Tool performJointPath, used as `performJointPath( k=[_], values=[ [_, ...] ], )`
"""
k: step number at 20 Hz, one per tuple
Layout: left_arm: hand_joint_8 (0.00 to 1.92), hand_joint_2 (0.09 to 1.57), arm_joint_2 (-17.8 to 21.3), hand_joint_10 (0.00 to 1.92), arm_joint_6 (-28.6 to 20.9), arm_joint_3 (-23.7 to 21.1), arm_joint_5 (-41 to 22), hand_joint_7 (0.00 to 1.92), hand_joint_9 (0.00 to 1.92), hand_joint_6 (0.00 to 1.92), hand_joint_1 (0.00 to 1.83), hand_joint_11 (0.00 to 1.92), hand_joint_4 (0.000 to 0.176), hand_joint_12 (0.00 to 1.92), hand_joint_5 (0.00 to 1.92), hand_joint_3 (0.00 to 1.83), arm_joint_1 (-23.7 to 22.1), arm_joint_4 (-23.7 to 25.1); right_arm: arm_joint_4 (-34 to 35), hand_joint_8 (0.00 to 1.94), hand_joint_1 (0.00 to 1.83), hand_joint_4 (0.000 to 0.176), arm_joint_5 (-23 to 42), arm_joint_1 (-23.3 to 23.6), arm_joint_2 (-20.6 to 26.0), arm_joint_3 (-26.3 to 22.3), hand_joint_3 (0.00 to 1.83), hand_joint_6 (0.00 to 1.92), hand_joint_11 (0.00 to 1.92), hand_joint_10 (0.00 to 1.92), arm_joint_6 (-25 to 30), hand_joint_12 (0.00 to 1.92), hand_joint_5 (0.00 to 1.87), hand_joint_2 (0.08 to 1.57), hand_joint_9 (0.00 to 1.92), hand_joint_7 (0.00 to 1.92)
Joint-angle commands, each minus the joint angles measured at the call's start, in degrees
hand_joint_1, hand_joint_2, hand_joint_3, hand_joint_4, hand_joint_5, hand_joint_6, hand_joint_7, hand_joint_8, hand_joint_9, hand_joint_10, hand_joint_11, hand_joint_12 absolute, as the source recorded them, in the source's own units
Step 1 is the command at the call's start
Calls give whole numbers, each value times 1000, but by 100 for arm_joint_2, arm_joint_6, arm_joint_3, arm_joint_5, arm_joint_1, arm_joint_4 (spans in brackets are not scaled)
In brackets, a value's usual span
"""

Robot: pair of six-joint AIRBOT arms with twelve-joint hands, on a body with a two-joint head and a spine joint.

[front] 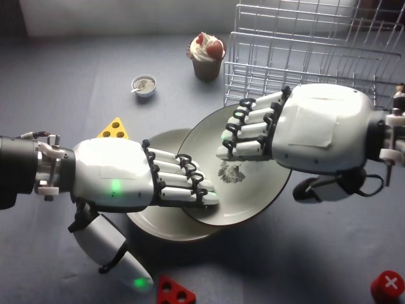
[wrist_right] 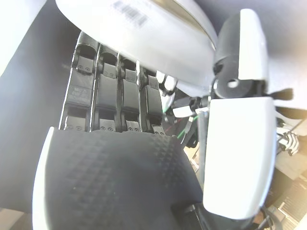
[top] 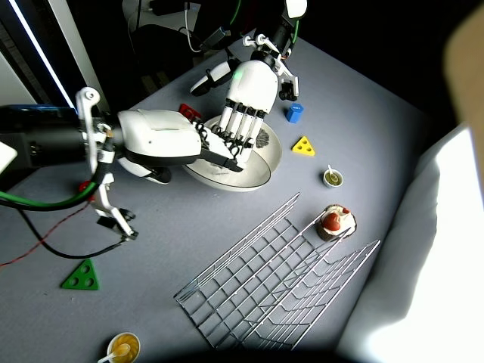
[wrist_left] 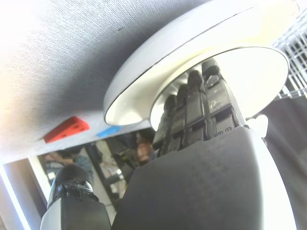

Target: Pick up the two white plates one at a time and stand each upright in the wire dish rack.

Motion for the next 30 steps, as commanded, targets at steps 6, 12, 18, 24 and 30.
performJointPath(
  k=[6,12,18,24,30],
  values=[
    [1,890,-89,1,-10,15,-51,138,152,2,0,138,0,6,89,0,18,67,446,8,1200,0,588,19,-333,254,3,12,434,4,-280,55,508,928,403,463],
    [4,896,-89,5,-10,36,-37,138,139,4,0,120,0,9,90,2,20,45,491,4,1388,0,609,19,-374,85,0,4,853,8,-627,132,879,984,871,898],
    [0,897,-85,0,-10,40,7,127,132,0,0,120,0,8,84,1,20,20,493,30,1405,0,613,50,-319,24,0,823,1226,649,-668,497,1084,1004,1243,1424],
    [1,901,149,3,-10,19,-245,129,140,2,0,131,0,12,90,2,-163,-431,511,23,1403,0,537,254,-205,-80,0,850,1330,694,-602,266,1049,1013,1221,1421],
    [0,894,641,0,-10,20,-527,135,142,1,0,133,0,10,94,0,-627,-831,513,398,1398,0,331,729,231,-601,0,952,1363,799,-103,38,987,1037,1158,1246]
  ],
)
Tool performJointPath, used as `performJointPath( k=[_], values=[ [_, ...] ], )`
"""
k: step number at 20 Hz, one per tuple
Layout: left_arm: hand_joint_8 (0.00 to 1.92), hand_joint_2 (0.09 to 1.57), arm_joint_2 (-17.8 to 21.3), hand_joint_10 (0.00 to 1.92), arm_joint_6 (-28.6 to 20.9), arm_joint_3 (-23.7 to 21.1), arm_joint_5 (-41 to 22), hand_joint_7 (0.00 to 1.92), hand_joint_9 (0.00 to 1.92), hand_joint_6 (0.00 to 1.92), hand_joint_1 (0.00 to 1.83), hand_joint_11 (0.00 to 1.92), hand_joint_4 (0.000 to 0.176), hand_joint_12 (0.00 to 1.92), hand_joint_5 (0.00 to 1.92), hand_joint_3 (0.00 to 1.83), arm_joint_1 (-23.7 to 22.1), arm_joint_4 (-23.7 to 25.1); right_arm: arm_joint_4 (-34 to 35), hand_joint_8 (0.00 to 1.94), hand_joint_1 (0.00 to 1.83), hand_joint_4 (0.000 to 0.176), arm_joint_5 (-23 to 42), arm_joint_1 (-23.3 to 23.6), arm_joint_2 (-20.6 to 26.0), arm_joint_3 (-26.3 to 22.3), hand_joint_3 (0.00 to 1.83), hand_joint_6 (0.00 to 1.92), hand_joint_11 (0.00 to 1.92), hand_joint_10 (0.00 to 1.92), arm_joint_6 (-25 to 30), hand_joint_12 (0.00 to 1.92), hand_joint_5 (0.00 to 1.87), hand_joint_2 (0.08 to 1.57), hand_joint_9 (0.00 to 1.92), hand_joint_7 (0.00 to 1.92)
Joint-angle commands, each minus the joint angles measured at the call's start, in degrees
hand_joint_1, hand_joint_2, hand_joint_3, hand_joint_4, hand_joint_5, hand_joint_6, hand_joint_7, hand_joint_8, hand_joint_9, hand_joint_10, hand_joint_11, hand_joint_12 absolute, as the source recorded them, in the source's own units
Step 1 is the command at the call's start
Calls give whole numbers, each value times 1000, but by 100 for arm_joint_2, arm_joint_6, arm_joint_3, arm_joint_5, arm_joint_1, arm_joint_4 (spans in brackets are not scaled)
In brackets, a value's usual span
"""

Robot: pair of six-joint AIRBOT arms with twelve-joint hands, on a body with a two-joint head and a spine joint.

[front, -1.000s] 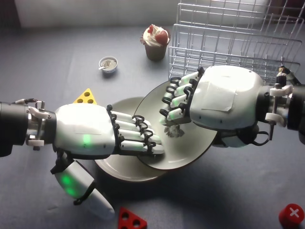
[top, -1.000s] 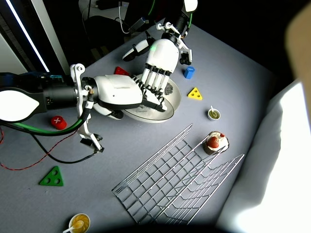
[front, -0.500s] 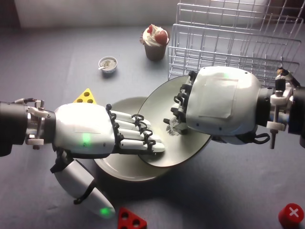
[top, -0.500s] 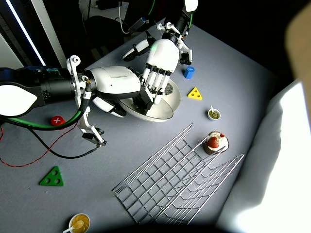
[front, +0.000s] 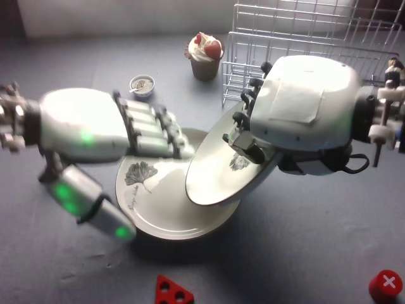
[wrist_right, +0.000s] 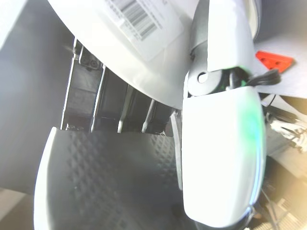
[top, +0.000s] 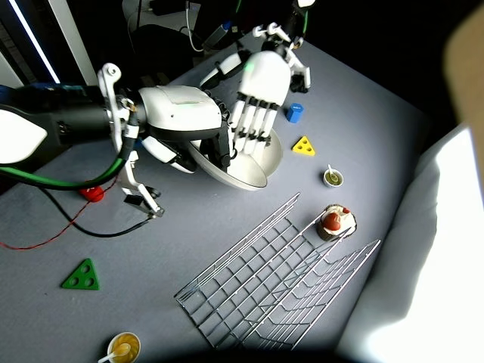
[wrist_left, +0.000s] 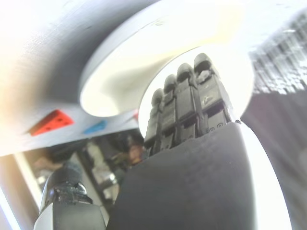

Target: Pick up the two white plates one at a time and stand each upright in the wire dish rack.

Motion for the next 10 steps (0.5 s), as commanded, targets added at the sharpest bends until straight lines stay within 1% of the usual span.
performJointPath(
  k=[1,2,3,5,6,8,10],
  values=[
    [0,898,104,0,-10,12,-406,132,138,0,0,129,0,8,92,0,-66,-363,76,399,1398,0,569,140,79,-58,0,944,1367,801,177,39,989,1036,1157,1248],
    [3,898,178,3,-10,16,-429,138,146,1,0,134,0,10,93,0,-90,-454,30,435,1397,0,548,196,130,-86,1,955,1360,801,401,31,990,1038,1150,1228],
    [0,895,267,0,-10,17,-477,130,134,0,0,135,0,10,85,0,-94,-596,-122,434,1396,0,536,259,182,-100,2,961,1363,814,771,31,988,1040,1141,1229],
    [10,896,410,7,-10,17,-506,148,145,10,0,143,0,13,104,0,-104,-748,-587,470,1394,0,525,422,316,-94,0,986,1361,845,1815,27,967,1048,1125,1212],
    [10,901,504,5,-10,16,-506,149,142,10,0,126,0,6,107,2,-109,-748,-893,477,1395,0,526,541,405,-82,0,977,1357,844,2527,25,967,1047,1130,1210],
    [7,901,640,6,-10,13,-503,148,148,5,0,132,0,8,98,1,-109,-750,-1245,481,1395,0,527,730,535,-56,0,965,1358,844,3459,24,980,1046,1130,1205],
    [3,897,746,6,-10,12,-483,143,149,1,0,136,0,9,92,0,-108,-745,-1457,450,1395,0,528,861,625,-34,0,951,1362,852,4001,22,993,1043,1125,1218]
  ],
)
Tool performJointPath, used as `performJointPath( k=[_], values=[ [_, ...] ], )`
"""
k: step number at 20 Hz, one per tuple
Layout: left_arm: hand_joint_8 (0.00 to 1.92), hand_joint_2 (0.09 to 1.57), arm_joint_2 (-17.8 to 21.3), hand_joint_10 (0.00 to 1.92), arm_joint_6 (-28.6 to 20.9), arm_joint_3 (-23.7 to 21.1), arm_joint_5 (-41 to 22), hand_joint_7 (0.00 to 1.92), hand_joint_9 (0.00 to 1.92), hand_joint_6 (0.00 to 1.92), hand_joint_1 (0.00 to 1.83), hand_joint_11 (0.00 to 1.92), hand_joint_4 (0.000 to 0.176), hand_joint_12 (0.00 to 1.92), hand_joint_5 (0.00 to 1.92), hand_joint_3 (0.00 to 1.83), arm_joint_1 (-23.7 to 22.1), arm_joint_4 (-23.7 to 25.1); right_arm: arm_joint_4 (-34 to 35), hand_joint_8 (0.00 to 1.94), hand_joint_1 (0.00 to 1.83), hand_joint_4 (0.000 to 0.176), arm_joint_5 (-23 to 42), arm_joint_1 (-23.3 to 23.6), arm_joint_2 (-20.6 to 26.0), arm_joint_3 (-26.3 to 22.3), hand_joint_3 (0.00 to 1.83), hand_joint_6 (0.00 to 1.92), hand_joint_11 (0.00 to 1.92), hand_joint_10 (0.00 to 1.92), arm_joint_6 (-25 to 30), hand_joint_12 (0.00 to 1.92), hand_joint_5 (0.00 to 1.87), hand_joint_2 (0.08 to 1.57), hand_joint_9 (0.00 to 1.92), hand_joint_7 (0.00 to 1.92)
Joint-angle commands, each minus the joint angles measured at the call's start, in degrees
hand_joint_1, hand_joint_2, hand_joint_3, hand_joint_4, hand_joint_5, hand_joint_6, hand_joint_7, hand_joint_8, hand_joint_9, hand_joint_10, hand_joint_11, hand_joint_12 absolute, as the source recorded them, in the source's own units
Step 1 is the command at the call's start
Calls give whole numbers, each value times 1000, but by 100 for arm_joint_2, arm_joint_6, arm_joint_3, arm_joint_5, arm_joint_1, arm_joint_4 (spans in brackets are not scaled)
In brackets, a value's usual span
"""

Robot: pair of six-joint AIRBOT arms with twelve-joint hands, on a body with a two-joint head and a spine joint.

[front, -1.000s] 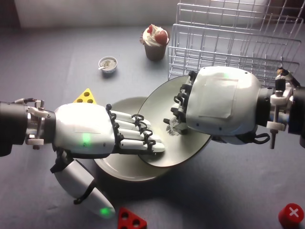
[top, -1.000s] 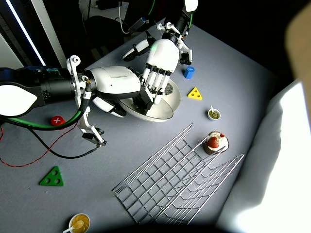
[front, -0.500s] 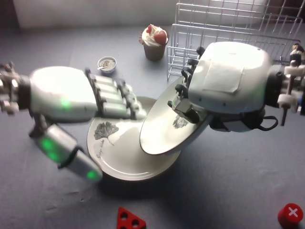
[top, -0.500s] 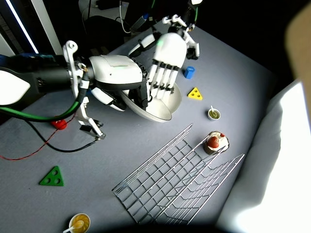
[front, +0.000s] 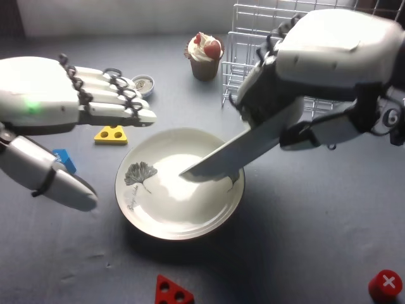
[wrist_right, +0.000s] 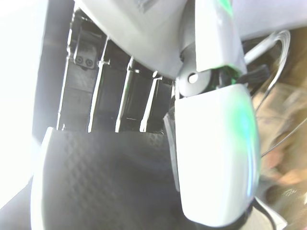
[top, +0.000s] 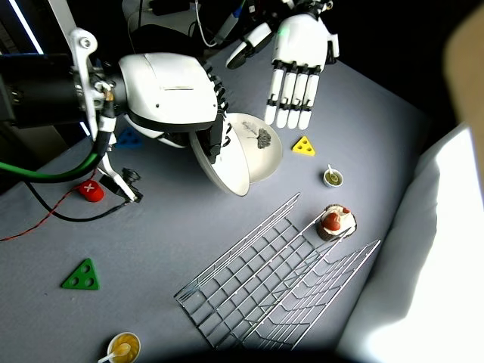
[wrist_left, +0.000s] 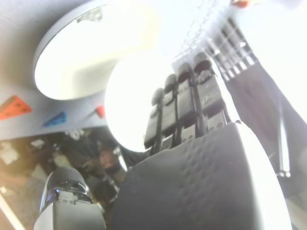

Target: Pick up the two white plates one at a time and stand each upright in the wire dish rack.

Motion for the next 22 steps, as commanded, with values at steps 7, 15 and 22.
performJointPath(
  k=[7,15,22],
  values=[
    [3,903,365,4,-8,-70,-136,119,120,2,0,123,0,7,76,2,-57,-109,-56,395,1494,0,563,171,92,-13,0,855,1007,681,304,1338,1032,1039,1138,1157],
    [3,901,489,7,-8,-86,49,131,144,1,0,132,0,9,79,0,-56,-273,327,574,1489,0,540,279,-10,270,1,974,1019,738,1601,1309,957,1055,1106,1066],
    [1,902,512,3,-8,-96,-117,136,144,3,0,118,0,2,91,1,165,-389,306,439,1479,0,457,485,-24,709,0,878,1079,667,3807,1068,1014,1034,1167,1171]
  ],
)
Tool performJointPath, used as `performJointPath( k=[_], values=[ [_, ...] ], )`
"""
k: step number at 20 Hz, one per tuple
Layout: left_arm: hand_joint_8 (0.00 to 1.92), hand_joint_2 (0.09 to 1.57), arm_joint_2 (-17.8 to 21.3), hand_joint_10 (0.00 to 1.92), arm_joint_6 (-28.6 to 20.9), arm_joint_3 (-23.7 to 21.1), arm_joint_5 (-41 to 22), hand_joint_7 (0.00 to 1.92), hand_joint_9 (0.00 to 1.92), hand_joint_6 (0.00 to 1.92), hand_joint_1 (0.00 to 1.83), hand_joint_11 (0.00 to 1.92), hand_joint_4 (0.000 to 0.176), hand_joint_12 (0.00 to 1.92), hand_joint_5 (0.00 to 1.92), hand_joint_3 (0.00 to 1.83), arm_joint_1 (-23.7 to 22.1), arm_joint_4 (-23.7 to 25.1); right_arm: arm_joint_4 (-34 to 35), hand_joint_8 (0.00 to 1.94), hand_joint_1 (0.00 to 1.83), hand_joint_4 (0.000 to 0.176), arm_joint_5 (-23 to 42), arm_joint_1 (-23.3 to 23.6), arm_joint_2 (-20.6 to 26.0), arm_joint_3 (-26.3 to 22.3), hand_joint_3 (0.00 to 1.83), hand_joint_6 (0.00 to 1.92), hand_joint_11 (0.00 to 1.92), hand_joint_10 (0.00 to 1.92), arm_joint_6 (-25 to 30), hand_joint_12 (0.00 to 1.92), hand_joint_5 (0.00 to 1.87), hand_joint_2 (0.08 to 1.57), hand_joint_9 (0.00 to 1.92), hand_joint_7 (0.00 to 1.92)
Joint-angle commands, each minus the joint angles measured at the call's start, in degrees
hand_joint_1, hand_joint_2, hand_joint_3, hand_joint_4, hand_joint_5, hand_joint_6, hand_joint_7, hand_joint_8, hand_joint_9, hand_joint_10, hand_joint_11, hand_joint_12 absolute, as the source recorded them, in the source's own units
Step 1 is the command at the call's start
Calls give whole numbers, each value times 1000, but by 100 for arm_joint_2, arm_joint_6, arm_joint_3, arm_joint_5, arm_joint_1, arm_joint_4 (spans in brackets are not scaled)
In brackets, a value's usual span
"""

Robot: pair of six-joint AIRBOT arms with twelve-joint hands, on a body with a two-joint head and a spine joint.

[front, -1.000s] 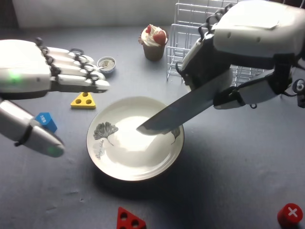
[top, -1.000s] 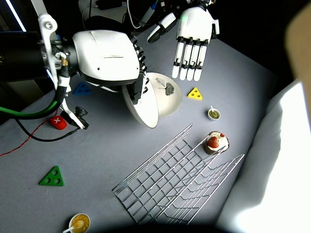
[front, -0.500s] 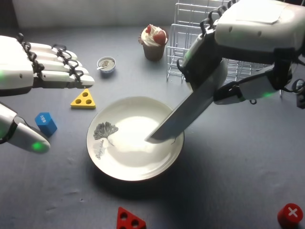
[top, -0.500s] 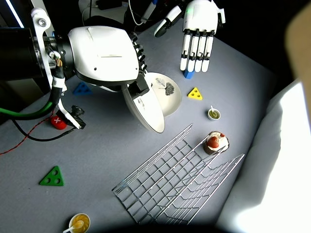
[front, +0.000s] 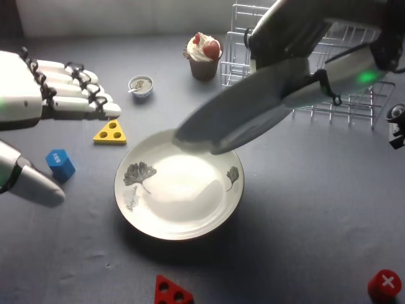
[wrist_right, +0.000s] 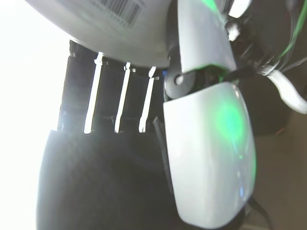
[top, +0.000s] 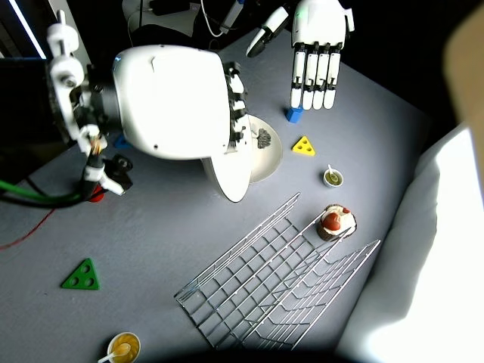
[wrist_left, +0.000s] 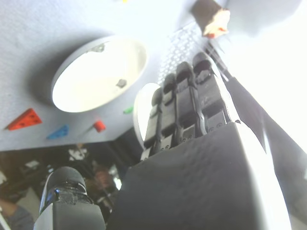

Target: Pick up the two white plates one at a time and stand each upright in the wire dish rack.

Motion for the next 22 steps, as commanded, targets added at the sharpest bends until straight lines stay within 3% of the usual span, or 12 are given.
performJointPath(
  k=[1,6,7,9,11,14,15,17,20,22],
  values=[
    [0,901,91,1,-8,16,-296,128,139,0,0,116,0,1,84,0,1,-399,299,400,1496,0,531,208,33,55,0,864,1038,639,319,1237,1021,1030,1160,1189],
    [0,901,174,0,-8,71,-293,119,123,4,0,110,0,2,80,0,94,-498,298,460,1500,0,417,427,45,244,0,853,1037,629,888,1269,1018,1031,1165,1160],
    [5,899,181,5,-8,90,-358,131,133,7,0,120,0,6,91,0,104,-578,298,544,1497,0,358,471,51,270,0,856,917,666,961,1410,1037,1048,1156,1093],
    [2,898,177,4,-8,115,-410,126,135,2,0,127,0,9,82,0,100,-649,135,602,1496,0,203,575,65,348,0,947,951,655,1333,1376,988,1053,1146,1067],
    [4,902,126,2,-8,106,-459,134,133,4,0,123,0,7,91,1,100,-652,95,580,1496,0,65,640,78,416,1,953,962,615,1431,1358,988,1049,1166,1075],
    [5,904,114,4,-8,-19,-510,138,140,4,0,123,0,7,91,1,98,-648,95,427,1499,0,-32,656,80,512,2,803,936,545,1459,1388,1061,1031,1232,1158],
    [2,907,112,0,-8,-63,-535,132,132,3,0,119,0,5,91,3,95,-632,96,413,1499,0,-34,656,79,576,1,824,961,553,1473,1359,1054,1030,1216,1168],
    [4,905,108,5,-8,-128,-540,141,145,3,0,123,0,6,95,0,52,-531,96,545,1492,0,-34,656,77,719,0,953,879,772,1513,1453,1001,1066,1075,1090],
    [4,906,110,4,-8,-114,-538,145,146,5,0,125,0,7,101,1,52,-519,95,541,1495,0,-35,656,77,863,0,971,925,699,1592,1396,995,1057,1112,1089],
    [1,913,113,1,-8,-110,-547,133,131,2,0,115,0,2,97,3,48,-519,94,345,1497,0,-35,656,78,935,0,904,975,678,1685,1324,1042,1038,1121,1190]
  ],
)
